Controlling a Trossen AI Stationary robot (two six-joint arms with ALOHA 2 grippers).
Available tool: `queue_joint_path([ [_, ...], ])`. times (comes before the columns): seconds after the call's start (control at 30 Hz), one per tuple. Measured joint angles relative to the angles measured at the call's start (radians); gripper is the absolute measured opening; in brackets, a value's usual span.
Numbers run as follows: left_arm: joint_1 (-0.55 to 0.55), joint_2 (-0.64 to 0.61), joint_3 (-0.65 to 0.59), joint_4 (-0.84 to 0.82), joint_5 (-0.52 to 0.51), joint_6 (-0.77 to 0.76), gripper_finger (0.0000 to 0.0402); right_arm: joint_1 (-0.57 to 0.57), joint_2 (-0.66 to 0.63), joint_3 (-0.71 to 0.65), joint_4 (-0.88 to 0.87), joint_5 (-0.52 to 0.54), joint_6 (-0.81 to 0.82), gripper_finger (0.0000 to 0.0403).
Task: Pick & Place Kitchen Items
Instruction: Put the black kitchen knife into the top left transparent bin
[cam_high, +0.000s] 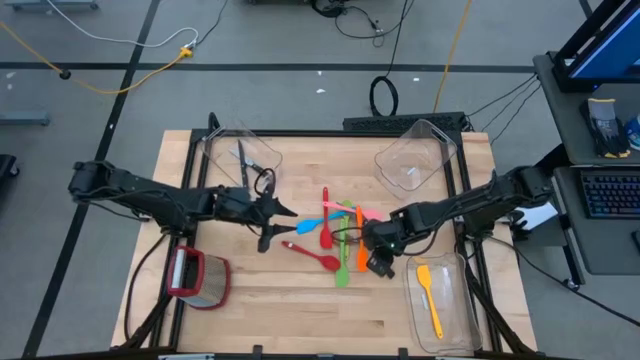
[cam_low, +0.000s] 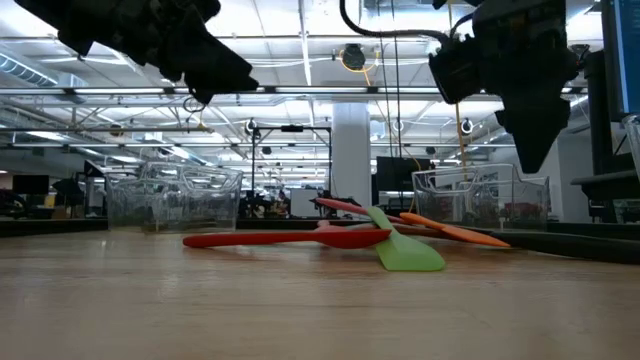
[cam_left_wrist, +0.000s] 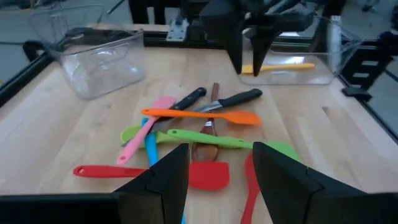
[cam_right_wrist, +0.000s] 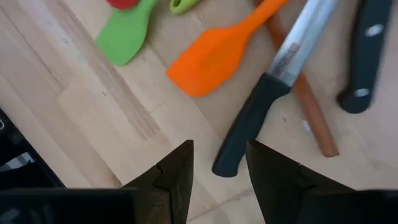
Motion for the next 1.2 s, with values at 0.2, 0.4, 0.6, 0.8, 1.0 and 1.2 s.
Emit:
queue_joint_path([
  [0.2, 0.0, -0.068, -0.02, 0.001, 0.023, 0.038, 0.0182, 0.002, 0.036, 0.0, 0.01, 0.004, 0.064, 0.0139],
  [0.4, 0.001, -0.18, -0.129, 0.051, 0.039, 0.015, 0.0182, 0.009, 0.07, 0.001, 0.011, 0.0, 0.085, 0.0139],
  [0.6, 0.003, -0.32, -0.235, 0.089, 0.066, -0.007, 0.0182, 0.009, 0.114, 0.001, 0.024, -0.002, 0.109, 0.0139],
  [0.8, 0.003, -0.444, -0.311, 0.047, 0.068, 0.026, 0.0182, 0.009, 0.151, 0.001, 0.041, -0.002, 0.15, 0.0139],
  [1.0, 0.003, -0.532, -0.355, -0.018, 0.069, 0.022, 0.0182, 0.009, 0.158, 0.001, 0.053, -0.001, 0.203, 0.0139],
  [1.2, 0.003, -0.569, -0.381, -0.034, 0.071, 0.008, 0.0182, 0.009, 0.158, 0.001, 0.048, 0.002, 0.222, 0.0139],
])
